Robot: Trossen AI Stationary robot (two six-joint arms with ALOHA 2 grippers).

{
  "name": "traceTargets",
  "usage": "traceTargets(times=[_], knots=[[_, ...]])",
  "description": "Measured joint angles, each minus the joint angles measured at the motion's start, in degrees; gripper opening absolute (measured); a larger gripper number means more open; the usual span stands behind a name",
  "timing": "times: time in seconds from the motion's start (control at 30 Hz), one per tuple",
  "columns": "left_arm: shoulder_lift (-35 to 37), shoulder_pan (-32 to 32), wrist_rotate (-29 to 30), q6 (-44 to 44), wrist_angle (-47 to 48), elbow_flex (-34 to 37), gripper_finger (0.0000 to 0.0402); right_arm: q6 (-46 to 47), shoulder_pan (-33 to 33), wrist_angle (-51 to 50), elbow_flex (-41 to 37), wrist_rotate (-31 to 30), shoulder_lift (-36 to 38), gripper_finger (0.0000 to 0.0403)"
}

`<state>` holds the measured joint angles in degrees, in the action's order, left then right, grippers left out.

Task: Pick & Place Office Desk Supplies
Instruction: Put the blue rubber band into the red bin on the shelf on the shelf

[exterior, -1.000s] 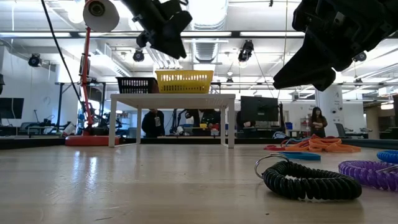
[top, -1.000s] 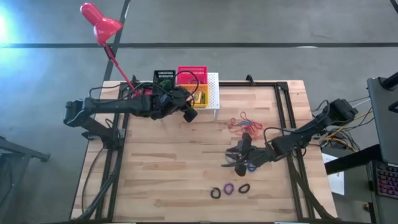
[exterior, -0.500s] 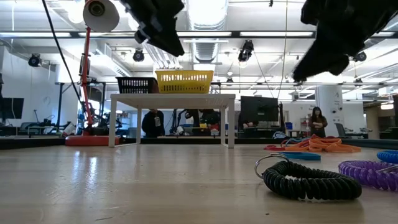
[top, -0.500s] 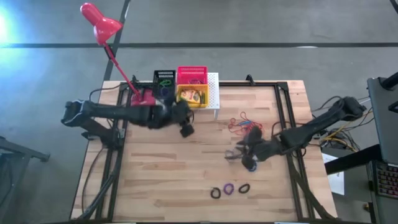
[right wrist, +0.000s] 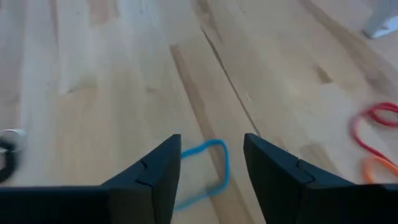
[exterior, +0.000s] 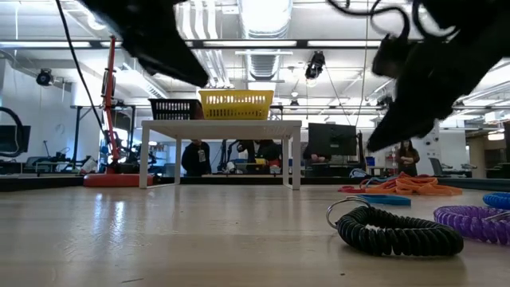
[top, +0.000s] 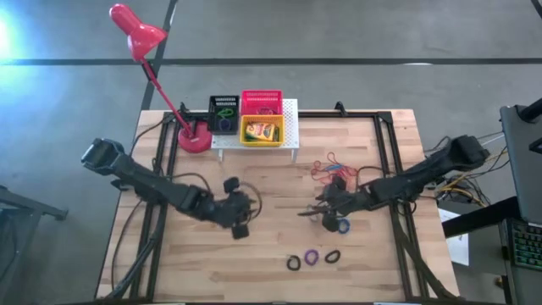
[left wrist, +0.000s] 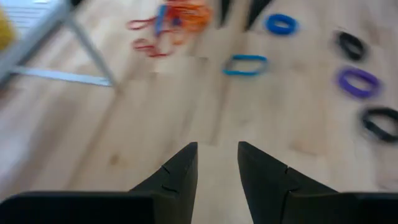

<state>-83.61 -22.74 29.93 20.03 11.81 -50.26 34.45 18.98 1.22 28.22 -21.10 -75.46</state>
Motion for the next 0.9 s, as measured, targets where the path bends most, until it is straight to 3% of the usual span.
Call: traceTargets(times=[0.1,0.37,0.53,0.7,0.8,0.9], knots=[[0.0,-2.7,0.4,2.5,-1.0,1.8,0.0116,-3.3,-0.9,4.8,-0.5,0.2,-6.1,0.0182],[0.0,-4.4,4.5,11.5,-5.1,4.3,0.0116,-8.5,-1.9,1.5,2.5,0.5,-14.2,0.0144],[0.0,-4.4,5.1,14.4,-6.5,5.0,0.0116,-7.8,-2.5,-1.9,2.9,1.4,-14.4,0.0097],[-0.1,-4.3,7.8,14.5,-6.6,5.1,0.0116,-10.4,-3.7,0.5,2.1,4.9,-14.1,0.0023],[-0.1,-2.9,12.6,15.7,-9.0,5.6,0.0116,-12.4,-5.3,3.0,2.1,6.4,-13.3,0.0012],[0.7,0.4,14.7,11.6,-9.8,4.5,0.0116,-14.3,-7.8,4.0,4.5,7.3,-9.8,0.0008]])
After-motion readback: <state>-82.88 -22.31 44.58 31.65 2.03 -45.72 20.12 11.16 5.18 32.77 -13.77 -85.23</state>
